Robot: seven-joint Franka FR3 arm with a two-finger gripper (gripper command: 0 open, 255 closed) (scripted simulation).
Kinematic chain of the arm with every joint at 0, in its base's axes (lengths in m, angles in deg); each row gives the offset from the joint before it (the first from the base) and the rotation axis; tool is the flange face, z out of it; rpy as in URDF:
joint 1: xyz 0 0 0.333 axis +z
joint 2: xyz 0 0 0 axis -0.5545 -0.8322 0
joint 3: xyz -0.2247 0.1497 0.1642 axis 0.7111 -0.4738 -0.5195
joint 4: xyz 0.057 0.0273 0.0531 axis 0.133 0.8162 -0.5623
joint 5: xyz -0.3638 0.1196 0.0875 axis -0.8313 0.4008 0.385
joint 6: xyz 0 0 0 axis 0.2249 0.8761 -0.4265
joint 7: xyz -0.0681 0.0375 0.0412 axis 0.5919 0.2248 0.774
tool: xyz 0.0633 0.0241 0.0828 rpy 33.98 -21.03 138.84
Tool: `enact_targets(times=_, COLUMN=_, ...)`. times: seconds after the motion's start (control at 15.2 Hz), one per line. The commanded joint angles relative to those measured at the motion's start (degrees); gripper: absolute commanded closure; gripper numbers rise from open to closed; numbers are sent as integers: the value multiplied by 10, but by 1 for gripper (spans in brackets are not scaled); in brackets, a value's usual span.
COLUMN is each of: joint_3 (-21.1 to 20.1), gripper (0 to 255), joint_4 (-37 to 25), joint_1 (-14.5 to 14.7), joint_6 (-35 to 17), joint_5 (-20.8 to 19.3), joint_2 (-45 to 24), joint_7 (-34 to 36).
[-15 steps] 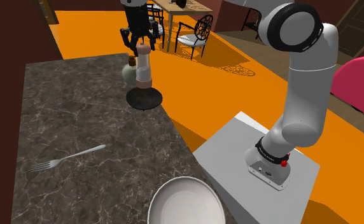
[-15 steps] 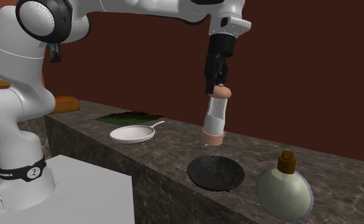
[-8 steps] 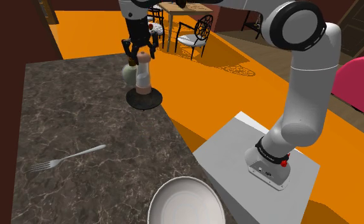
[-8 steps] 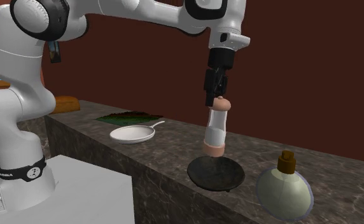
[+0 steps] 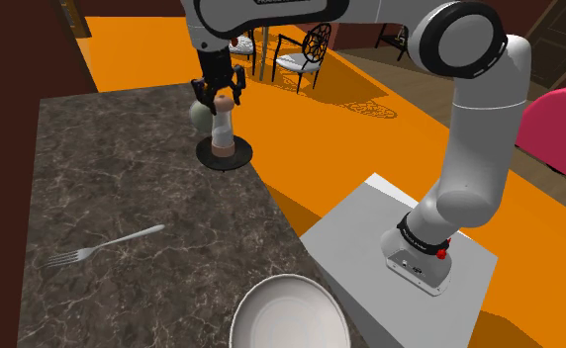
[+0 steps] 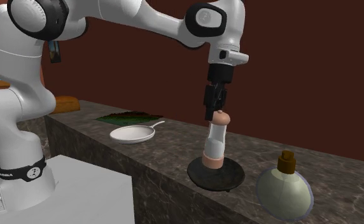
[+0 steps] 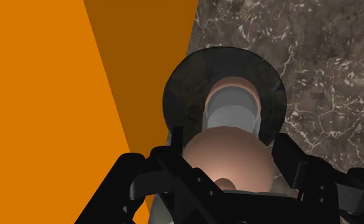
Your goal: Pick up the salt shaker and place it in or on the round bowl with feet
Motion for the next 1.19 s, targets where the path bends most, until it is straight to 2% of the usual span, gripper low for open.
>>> enact_targets(times=0.0, joint_3=1, gripper=255, joint_4=15, joint_1=-3, joint_6=-15, joint_5=0, joint_2=1, joint_7=1)
enact_targets(times=0.53, joint_3=1, gripper=255, joint_4=15, joint_1=-3, joint_6=-15, joint_5=0, joint_2=1, joint_7=1)
enact_targets(times=0.59, joint_3=1, gripper=0, joint_4=15, joint_1=-3, joint_6=-15, joint_5=0, joint_2=1, joint_7=1)
enact_targets(times=0.92, joint_3=1, gripper=0, joint_4=15, joint_1=-3, joint_6=-15, joint_5=0, joint_2=1, joint_7=1)
enact_targets(times=1.12, joint_3=0, gripper=0, joint_4=-63, joint_1=13, joint_6=49, joint_5=-3, joint_2=-12, joint_7=-3)
